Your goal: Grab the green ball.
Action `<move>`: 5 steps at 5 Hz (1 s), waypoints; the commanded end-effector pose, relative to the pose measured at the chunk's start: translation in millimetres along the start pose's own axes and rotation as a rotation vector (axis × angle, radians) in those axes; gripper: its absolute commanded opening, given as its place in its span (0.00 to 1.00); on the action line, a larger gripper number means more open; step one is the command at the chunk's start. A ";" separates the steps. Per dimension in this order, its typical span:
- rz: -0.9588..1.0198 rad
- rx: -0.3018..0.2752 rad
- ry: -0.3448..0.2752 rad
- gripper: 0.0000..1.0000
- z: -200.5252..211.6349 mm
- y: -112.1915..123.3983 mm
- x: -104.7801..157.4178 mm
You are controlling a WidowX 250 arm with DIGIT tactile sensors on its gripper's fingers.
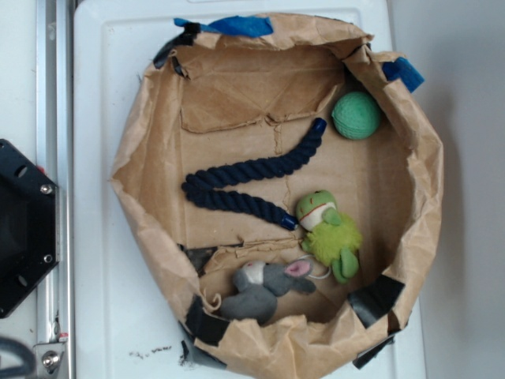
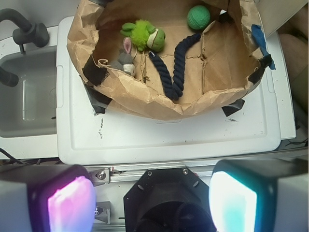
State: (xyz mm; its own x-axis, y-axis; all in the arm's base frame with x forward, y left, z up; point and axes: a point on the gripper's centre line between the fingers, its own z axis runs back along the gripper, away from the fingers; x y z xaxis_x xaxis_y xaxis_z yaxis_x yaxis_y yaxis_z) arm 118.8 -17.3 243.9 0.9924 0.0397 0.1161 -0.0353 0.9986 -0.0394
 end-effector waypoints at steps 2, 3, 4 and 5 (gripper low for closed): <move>-0.124 -0.027 -0.073 1.00 -19.6 14.5 48.6; -0.171 -0.018 -0.118 1.00 -43.9 19.8 97.4; -0.191 -0.007 -0.138 1.00 -66.5 26.1 127.4; -0.215 -0.005 -0.128 1.00 -96.2 35.2 145.4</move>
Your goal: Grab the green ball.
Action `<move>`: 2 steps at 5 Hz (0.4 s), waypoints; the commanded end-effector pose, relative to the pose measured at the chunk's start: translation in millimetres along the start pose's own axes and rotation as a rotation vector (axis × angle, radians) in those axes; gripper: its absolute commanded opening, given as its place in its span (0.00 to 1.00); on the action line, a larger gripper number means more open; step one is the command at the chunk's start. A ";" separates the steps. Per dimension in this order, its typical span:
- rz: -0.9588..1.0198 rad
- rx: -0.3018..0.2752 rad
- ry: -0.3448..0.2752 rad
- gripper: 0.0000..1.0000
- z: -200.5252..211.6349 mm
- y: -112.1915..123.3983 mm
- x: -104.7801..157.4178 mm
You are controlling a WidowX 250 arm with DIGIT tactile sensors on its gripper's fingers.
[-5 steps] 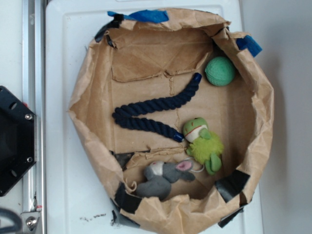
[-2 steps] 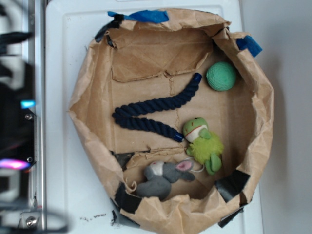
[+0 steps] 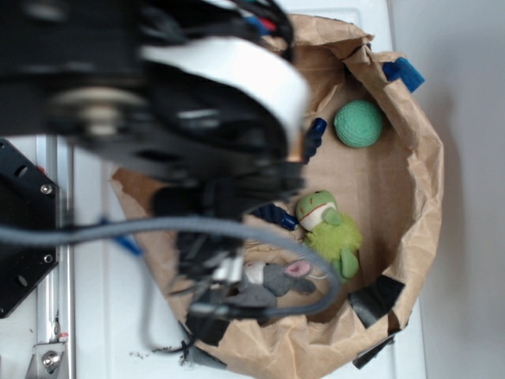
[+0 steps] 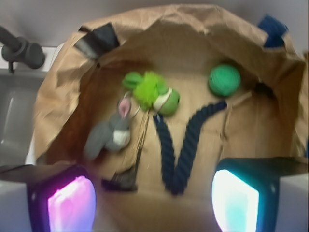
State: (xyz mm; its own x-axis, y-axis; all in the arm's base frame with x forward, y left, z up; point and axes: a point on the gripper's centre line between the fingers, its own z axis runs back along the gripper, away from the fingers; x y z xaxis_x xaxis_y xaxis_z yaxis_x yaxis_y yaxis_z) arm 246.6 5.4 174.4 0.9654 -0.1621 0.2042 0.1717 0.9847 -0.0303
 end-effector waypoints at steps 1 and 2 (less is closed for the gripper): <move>-0.040 0.050 0.004 1.00 -49.2 32.9 18.5; -0.046 0.020 0.024 1.00 -70.9 44.0 22.0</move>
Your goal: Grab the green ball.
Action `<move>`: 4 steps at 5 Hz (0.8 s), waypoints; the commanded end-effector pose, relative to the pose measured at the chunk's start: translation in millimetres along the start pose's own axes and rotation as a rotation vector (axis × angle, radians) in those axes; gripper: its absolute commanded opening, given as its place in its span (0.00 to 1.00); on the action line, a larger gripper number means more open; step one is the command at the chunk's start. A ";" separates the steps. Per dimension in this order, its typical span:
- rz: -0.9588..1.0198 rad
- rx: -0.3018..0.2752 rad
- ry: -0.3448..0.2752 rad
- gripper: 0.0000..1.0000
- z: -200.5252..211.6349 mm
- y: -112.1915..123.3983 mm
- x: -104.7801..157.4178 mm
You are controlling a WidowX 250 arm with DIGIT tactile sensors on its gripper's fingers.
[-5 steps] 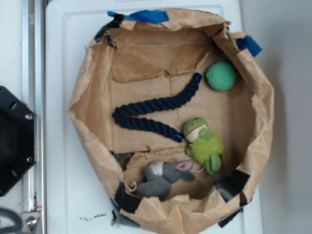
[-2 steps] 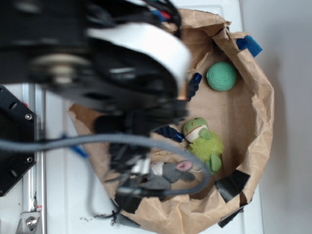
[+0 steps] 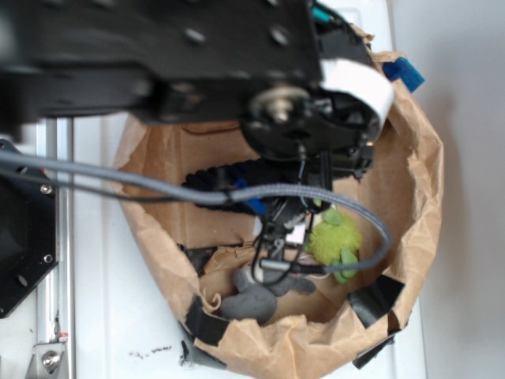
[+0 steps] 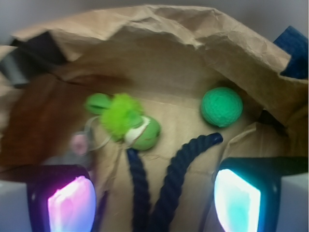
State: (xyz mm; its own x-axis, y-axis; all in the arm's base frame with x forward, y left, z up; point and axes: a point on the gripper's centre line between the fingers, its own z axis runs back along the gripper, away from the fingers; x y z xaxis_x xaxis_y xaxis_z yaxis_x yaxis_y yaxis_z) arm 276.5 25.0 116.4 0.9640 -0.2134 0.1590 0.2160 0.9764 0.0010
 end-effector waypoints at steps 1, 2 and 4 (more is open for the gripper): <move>-0.009 -0.008 -0.016 1.00 -28.1 16.8 15.6; -0.013 -0.001 -0.018 1.00 -40.3 14.3 25.5; -0.012 0.032 -0.058 1.00 -44.6 23.4 56.6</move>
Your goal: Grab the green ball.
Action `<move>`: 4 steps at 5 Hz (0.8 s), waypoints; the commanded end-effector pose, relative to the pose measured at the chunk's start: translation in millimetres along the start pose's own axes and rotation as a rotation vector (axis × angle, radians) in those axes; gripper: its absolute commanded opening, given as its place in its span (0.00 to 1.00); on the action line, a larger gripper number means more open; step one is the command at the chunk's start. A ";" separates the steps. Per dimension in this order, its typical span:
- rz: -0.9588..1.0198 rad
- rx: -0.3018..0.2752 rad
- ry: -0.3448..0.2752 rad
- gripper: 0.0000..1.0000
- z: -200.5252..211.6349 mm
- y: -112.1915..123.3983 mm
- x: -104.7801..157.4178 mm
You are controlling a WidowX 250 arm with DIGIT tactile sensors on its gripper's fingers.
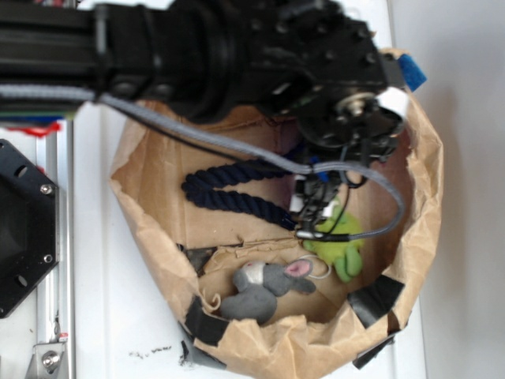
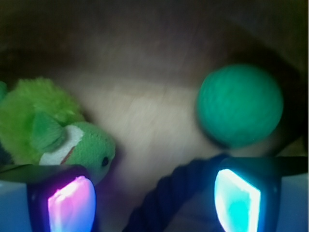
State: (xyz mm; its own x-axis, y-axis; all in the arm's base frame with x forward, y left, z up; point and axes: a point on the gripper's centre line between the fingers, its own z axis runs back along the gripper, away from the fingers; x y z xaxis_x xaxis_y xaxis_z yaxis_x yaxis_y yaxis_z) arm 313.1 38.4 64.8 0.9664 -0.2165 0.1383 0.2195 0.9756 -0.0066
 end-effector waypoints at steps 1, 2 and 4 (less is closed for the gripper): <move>-0.001 0.046 -0.098 1.00 11.2 1.1 45.8; 0.020 0.057 -0.109 1.00 13.7 6.3 53.4; 0.032 0.055 -0.081 1.00 22.3 14.5 34.2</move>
State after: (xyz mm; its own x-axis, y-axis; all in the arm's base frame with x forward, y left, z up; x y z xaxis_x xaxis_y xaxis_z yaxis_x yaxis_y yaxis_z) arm 340.3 38.9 66.2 0.9719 -0.1869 0.1434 0.1879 0.9822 0.0064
